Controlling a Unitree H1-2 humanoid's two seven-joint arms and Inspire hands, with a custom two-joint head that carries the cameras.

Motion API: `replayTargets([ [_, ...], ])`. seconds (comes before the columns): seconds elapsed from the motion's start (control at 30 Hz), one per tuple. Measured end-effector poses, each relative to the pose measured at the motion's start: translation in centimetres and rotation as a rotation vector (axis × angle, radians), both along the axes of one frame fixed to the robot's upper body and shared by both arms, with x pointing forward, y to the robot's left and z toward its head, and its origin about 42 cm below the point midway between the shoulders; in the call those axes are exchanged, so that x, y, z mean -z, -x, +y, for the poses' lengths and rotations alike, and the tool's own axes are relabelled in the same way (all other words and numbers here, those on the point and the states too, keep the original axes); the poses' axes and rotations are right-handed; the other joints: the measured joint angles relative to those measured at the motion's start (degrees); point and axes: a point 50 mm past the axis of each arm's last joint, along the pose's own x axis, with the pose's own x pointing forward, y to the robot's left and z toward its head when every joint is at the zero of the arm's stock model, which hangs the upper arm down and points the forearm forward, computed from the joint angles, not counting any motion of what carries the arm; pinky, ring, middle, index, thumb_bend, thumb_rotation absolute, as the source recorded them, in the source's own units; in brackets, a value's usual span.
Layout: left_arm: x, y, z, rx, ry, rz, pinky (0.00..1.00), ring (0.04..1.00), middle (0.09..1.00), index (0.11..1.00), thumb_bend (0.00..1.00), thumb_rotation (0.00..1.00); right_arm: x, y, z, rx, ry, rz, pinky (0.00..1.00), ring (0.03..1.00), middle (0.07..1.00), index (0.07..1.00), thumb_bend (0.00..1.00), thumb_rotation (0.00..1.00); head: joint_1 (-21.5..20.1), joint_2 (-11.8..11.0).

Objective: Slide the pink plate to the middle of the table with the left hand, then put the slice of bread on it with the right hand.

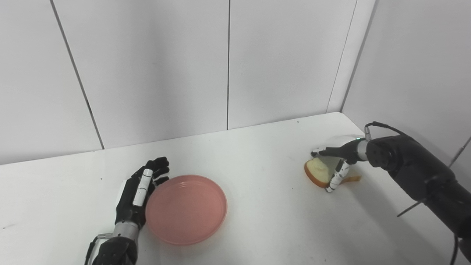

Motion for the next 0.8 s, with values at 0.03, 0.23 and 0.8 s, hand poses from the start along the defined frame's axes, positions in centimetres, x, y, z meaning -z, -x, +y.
replayTargets([
  [0.03,0.01,0.02,0.01,0.0,0.0,0.0,0.72,0.775,0.761,0.663,0.79,0.82,0.09,-0.02,-0.02,-0.003,0.002,-0.005,1.0,0.99,0.985,0.931,1.0,0.45,0.0,0.09],
  [0.23,0.02,0.08,0.02,0.0,0.001,0.001,0.72,0.775,0.757,0.655,0.79,0.81,0.3,-0.07,-0.14,-0.019,0.009,-0.019,1.0,0.98,0.975,0.915,1.0,0.44,0.0,0.09],
  [0.8,-0.04,0.33,-0.23,0.009,0.007,0.007,0.72,0.776,0.753,0.656,0.78,0.81,-0.06,-0.57,0.27,-0.027,0.044,-0.119,0.31,0.352,0.478,0.498,0.53,0.0,0.0,0.79],
])
